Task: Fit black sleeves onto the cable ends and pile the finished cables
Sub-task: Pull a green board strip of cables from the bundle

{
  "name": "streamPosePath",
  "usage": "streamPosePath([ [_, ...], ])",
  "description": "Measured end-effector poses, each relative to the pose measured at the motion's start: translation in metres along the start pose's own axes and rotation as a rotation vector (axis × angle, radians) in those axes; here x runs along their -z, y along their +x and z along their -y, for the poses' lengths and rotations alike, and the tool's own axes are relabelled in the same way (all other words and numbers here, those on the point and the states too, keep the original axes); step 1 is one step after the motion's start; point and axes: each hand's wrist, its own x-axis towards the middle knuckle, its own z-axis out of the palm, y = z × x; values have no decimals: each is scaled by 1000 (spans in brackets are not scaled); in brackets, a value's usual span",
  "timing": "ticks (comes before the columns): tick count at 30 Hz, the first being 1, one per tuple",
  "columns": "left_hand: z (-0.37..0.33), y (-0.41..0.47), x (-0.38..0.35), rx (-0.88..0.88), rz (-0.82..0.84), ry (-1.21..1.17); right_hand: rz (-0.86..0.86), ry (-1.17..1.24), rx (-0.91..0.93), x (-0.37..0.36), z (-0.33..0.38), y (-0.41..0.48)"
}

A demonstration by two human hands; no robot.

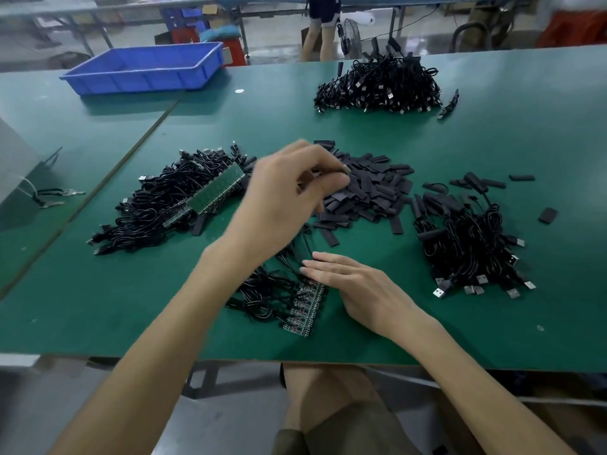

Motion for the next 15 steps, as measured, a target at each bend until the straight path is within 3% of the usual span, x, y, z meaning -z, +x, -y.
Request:
streamPosePath([
  [3,11,7,-30,275,128,-192,-168,208,-24,-2,0,-3],
  [6,26,8,-59,541,58,-451,-301,730,-237,5,-6,1],
  [10,46,2,-84,773,-2,-808,-574,1135,-434,17,-22,-3],
  [12,52,-5,-93,795,-10,-785,-572,1171,-469,18,-22,-5],
  [15,59,-16,-101,719,32,-530,-524,1013,-478,15,-19,-1],
])
